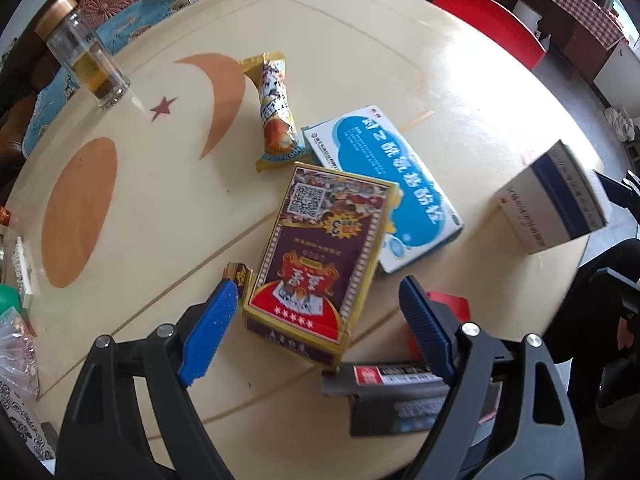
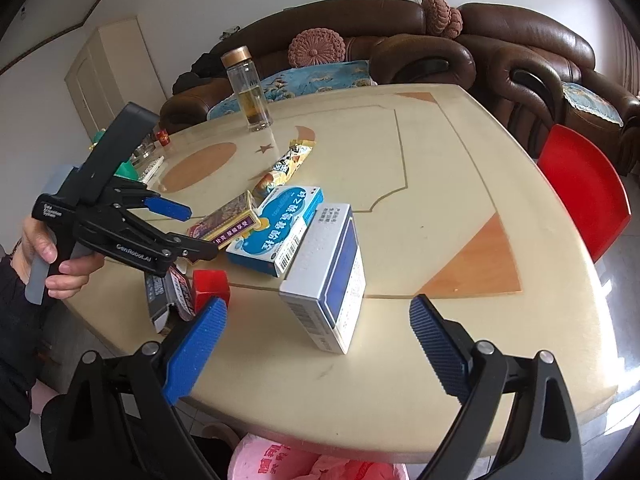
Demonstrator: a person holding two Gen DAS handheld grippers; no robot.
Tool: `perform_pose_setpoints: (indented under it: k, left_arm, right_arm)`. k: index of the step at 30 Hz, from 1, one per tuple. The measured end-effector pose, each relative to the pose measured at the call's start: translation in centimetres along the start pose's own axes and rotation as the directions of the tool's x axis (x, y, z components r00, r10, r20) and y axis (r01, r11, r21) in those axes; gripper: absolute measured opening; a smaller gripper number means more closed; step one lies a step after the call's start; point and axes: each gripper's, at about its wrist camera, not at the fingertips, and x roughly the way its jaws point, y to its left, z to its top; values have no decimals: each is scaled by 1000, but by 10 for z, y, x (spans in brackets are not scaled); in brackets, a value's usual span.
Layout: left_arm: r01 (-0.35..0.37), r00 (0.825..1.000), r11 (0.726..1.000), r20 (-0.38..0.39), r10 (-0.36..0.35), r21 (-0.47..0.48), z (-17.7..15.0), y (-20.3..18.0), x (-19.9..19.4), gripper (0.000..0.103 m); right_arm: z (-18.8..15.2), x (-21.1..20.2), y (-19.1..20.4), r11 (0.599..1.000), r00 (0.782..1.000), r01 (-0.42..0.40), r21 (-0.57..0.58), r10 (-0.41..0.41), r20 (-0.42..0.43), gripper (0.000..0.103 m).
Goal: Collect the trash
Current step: 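Grasp the maroon snack box with the left tool while the right tool grasps the white medicine box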
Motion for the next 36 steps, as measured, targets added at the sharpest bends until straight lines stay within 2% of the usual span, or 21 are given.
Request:
perform_pose_setpoints:
  k: [5, 12, 21, 26, 31, 32, 36]
  left_arm:
    - [33, 999, 999, -19, -33, 2, 4, 7, 13, 81]
    - [121, 993, 992, -20, -120, 34, 6, 12, 21, 85]
    - [138, 990, 989, -15, -137, 59, 6, 10, 27, 85]
    - [149, 989, 988, 2, -149, 34, 9, 13, 30, 85]
    - [181, 983, 982, 25, -180, -48, 16, 27, 28, 84]
    - [178, 984, 983, 30, -176, -54, 17, 29, 29, 83]
    - [188, 982, 980, 49, -185, -68, 17, 35, 26, 68]
  right_arm:
    - [-3, 14, 0, 1000, 1000, 2, -8, -2, -12, 91]
    - [-6, 25, 2, 1000, 1000, -6, -19, 6, -21, 91]
    - [-6, 33, -2, 1000, 1000, -13, -2, 13, -12, 90]
    - [-7, 36, 1, 1000, 1000, 5, -24, -5, 4, 85]
    - [-7, 36, 2, 1000, 1000, 11, -28, -11, 10, 85]
    - [-7, 37, 1, 1000, 1000, 11, -25, -11, 10, 83]
    - [-7, 40, -1, 1000, 1000, 9, -24, -9, -3, 70]
